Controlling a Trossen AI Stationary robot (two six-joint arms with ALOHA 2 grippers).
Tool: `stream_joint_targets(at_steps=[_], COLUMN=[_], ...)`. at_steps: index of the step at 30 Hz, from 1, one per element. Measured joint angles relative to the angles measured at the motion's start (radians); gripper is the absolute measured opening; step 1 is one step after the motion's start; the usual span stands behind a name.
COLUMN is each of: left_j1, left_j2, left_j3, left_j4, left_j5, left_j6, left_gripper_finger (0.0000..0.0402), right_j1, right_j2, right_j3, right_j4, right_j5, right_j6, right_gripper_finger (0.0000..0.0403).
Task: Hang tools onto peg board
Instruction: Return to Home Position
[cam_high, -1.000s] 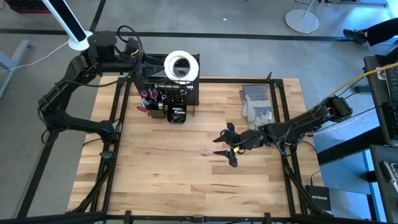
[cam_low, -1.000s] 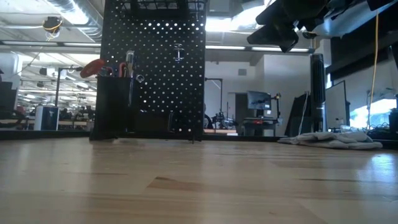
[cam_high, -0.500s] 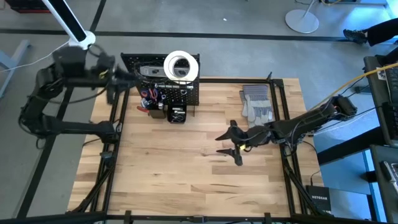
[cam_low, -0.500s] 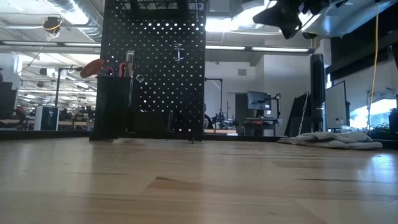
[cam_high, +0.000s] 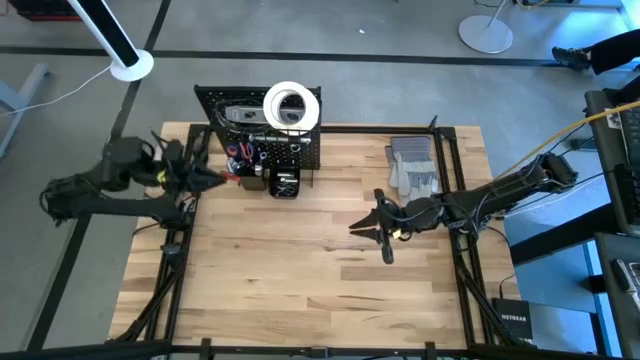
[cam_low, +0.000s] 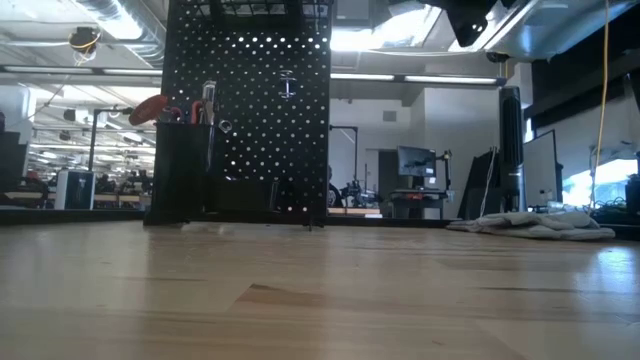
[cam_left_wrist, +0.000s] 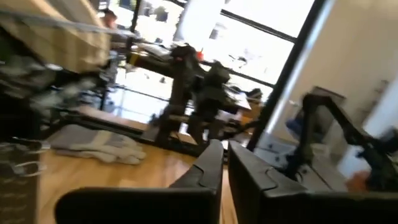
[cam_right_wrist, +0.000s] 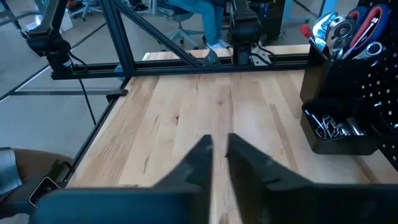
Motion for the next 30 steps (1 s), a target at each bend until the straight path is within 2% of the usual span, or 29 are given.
stream_joint_targets(at_steps=[4, 9, 12, 15, 20, 30], left_j1=[-0.114, -0.240, -0.298, -0.332, -0.341, -0.340], left_j2=[-0.020, -0.027, -0.026, -0.023, -0.033, -0.167], left_j3=[-0.107, -0.172, -0.233, -0.335, -0.486, -0.644], left_j4=[0.089, 0.076, 0.126, 0.248, 0.485, 0.585], left_j5=[-0.033, -0.245, -0.380, -0.474, -0.470, -0.472], left_j6=[0.043, 0.124, 0.181, 0.238, 0.257, 0.253], left_gripper_finger=[0.0002, 0.0001, 0.0002, 0.0001, 0.0002, 0.0003], right_j1=[0.000, 0.000, 0.000, 0.000, 0.000, 0.001], right_j2=[0.000, -0.005, -0.019, -0.046, -0.116, -0.298], right_j3=[0.000, -0.002, -0.027, -0.090, -0.234, -0.403], right_j4=[-0.001, 0.003, 0.025, 0.132, 0.305, 0.356], right_j5=[0.000, 0.000, 0.012, 0.016, 0.020, 0.034], right_j6=[0.001, 0.002, 0.002, 0.001, 0.003, 0.013], right_gripper_finger=[0.0011, 0.0020, 0.0019, 0.0007, 0.0010, 0.0006])
